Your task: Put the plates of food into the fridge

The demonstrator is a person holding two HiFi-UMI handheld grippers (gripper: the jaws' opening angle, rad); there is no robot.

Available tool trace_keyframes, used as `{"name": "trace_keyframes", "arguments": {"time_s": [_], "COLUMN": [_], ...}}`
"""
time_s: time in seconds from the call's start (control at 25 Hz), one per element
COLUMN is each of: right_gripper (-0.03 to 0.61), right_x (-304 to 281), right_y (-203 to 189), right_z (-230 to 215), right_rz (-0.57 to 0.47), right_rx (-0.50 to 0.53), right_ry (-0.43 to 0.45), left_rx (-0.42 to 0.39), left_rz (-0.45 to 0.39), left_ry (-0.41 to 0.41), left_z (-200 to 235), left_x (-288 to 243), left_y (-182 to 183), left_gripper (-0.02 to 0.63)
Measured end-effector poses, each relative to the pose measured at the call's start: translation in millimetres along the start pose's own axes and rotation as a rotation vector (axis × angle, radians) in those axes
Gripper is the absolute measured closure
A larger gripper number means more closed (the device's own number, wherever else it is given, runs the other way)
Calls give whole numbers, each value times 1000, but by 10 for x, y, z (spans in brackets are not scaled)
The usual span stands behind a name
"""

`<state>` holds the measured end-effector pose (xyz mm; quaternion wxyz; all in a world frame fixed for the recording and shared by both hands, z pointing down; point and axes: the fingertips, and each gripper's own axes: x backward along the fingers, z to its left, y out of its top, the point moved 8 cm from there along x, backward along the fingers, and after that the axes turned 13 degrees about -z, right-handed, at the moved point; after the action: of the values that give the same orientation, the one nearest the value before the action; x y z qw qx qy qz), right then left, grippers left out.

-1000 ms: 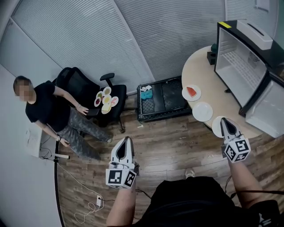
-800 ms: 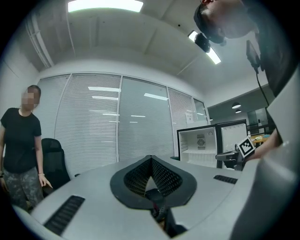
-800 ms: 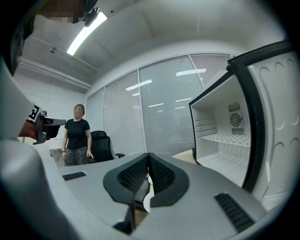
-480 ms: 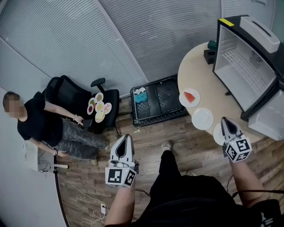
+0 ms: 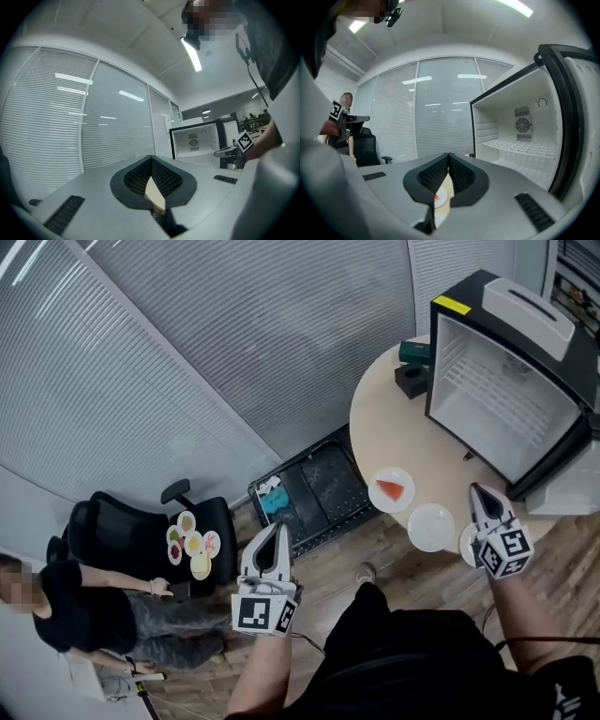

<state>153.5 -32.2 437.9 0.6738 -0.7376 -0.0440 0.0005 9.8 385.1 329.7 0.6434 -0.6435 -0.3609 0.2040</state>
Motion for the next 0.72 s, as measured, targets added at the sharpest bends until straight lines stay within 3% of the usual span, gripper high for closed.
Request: {"name": "trace_keyframes", "arguments": {"time_s": [0.24, 0.4, 0.56, 0.72], "right_gripper": [574, 574, 574, 574], "right_x": [-389, -435, -340, 26], "right_y": [23, 64, 100, 50], "right_z": [176, 288, 336, 283], "right_rz": [-12, -30, -26, -6], "right_rx": [13, 47, 36, 14], "right_ry": [-139, -275, -363, -512], "left_rx": [32, 76, 133, 183], "left_rz": [-57, -62, -55, -60], "left_ry": [-135, -271, -387, -531], "left_z": [547, 737, 732, 460], "left_x": [-708, -1182, -1595, -1963], "left_y": [-73, -237, -436, -581], "left_gripper": [611, 611, 611, 611]}}
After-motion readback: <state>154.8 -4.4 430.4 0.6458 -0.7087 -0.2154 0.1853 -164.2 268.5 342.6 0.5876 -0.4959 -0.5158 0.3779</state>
